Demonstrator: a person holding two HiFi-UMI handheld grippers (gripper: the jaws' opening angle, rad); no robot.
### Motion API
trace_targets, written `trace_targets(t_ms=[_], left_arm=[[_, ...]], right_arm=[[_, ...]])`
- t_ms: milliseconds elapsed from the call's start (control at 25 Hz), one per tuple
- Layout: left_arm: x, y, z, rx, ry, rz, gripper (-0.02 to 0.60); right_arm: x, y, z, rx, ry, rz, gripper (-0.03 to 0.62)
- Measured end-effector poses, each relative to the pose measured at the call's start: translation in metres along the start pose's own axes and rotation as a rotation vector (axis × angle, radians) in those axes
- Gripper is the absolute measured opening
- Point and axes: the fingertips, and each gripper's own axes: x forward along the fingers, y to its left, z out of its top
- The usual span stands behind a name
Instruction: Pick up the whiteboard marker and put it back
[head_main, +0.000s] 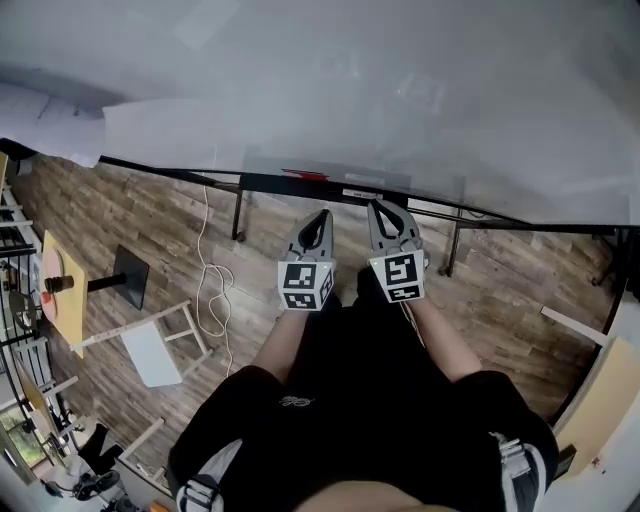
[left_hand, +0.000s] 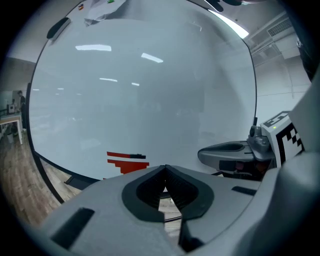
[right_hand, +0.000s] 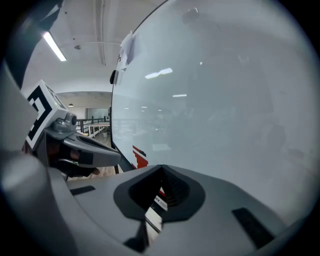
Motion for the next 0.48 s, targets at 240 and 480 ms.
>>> trace_targets(t_ms=[240,480], left_arm=[[-0.023,0.003,0.009,0.046,-0.043,-0.082,0.006],[-0.065,0.019,0.000,0.063,-0.075,-0.129,0.006]], right_arm=[[-0.016,0.021,0.014,0.004,-0.043,-0.099,0.003],[-0.030,0.061,0.021,0.009,-0.046,-0.170,0.003]])
